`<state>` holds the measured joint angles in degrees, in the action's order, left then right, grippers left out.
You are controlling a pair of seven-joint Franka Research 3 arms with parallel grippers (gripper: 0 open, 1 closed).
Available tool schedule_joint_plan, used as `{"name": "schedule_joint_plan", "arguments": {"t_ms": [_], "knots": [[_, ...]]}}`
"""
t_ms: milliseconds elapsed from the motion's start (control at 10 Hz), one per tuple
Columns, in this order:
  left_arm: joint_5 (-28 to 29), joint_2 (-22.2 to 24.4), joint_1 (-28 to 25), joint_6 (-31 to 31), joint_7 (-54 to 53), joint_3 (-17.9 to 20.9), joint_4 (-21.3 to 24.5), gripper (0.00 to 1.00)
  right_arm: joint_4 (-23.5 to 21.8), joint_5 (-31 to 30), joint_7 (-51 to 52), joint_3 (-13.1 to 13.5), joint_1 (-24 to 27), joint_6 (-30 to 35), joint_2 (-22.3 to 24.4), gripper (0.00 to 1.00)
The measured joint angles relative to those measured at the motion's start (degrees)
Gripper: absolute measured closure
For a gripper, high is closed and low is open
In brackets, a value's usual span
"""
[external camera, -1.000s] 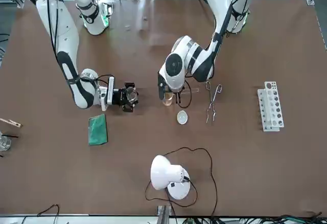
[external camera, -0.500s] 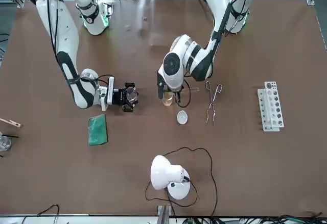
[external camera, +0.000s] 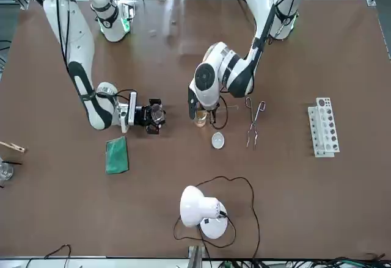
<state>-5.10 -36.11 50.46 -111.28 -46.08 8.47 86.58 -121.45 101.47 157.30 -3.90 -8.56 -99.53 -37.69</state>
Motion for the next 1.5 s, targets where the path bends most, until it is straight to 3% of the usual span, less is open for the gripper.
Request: {"name": "schedule_joint_plan", "arguments": {"t_ms": [1500], "knots": [[1.08, -1.52, 2.01, 3.6, 2.84, 1.5, -4.08, 0.79, -0.13, 0.69, 0.0, 0.0, -0.01, 0.0, -0.19, 0.61]]}}
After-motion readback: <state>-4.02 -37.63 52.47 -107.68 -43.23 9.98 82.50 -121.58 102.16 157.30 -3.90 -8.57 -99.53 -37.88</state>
